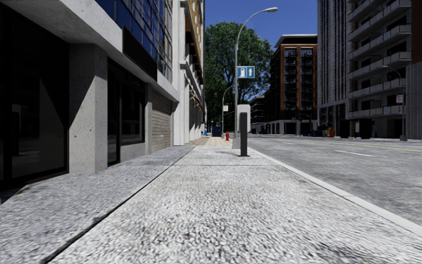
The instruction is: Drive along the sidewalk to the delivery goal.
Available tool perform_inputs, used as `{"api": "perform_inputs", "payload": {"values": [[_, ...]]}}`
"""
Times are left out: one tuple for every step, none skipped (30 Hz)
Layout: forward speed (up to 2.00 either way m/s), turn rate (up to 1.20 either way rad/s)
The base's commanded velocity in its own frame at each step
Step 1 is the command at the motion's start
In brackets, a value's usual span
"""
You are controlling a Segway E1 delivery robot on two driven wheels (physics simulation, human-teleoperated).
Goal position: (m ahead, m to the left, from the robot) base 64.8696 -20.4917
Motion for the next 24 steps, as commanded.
{"api": "perform_inputs", "payload": {"values": [[2.0, 0.0], [2.0, 0.0], [2.0, 0.0], [2.0, 0.0], [2.0, 0.0], [2.0, 0.0], [2.0, 0.0], [2.0, 0.0], [2.0, 0.0], [2.0, 0.0], [2.0, 0.0], [2.0, 0.0], [2.0, 0.0], [2.0, 0.0], [2.0, 0.0], [2.0, 0.0], [2.0, 0.0], [2.0, 0.0], [2.0, 0.0], [2.0, 0.0], [2.0, 0.0], [2.0, 0.0], [2.0, 0.0], [2.0, 0.0]]}}
